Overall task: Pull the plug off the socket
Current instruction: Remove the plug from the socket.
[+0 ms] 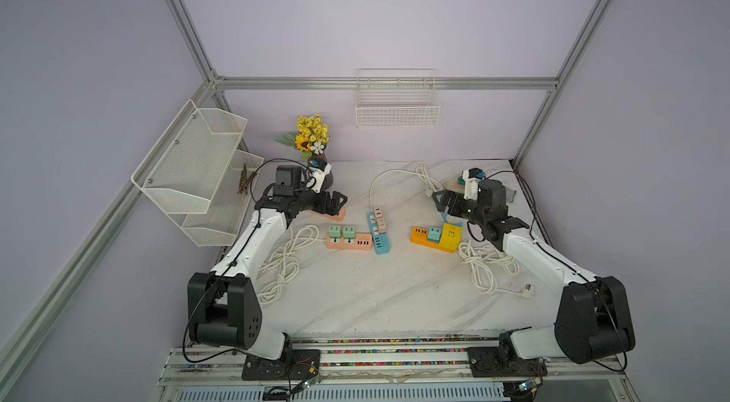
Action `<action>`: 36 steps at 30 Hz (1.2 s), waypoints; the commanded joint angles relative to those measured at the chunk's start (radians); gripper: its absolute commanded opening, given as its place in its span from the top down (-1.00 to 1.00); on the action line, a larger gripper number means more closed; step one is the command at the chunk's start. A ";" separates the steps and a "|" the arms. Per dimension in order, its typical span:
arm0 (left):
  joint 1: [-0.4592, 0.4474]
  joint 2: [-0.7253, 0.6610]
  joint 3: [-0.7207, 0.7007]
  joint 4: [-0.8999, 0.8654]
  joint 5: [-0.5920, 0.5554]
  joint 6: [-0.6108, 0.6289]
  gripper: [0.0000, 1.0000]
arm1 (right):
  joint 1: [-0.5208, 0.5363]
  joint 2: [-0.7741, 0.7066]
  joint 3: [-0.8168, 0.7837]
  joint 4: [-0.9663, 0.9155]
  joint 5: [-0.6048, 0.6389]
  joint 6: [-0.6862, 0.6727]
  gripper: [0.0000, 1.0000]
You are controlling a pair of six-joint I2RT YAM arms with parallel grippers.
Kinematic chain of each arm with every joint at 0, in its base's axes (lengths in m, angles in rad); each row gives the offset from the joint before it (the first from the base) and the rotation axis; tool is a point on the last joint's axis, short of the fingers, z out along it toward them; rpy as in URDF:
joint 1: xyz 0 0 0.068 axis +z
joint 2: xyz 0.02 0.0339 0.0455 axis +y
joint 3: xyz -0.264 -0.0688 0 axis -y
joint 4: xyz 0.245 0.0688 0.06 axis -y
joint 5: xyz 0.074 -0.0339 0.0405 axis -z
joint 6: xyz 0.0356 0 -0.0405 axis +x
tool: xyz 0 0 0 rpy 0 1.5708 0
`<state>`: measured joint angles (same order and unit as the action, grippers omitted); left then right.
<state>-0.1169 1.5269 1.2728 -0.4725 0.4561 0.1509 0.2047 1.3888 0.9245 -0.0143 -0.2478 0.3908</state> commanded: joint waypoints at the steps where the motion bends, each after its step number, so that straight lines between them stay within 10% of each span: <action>1: -0.027 0.033 0.039 -0.156 0.001 0.400 -0.99 | 0.032 -0.059 -0.071 0.044 0.043 -0.075 -1.00; 13: -0.064 0.277 0.157 -0.324 -0.098 0.898 -0.66 | 0.070 -0.128 -0.169 0.142 0.073 -0.095 -1.00; 36: -0.053 0.326 0.109 -0.403 -0.143 0.992 -0.15 | 0.072 -0.125 -0.158 0.119 0.111 -0.101 -1.00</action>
<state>-0.1715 1.8526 1.3945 -0.8539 0.3164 1.1259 0.2707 1.2793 0.7601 0.0914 -0.1547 0.3042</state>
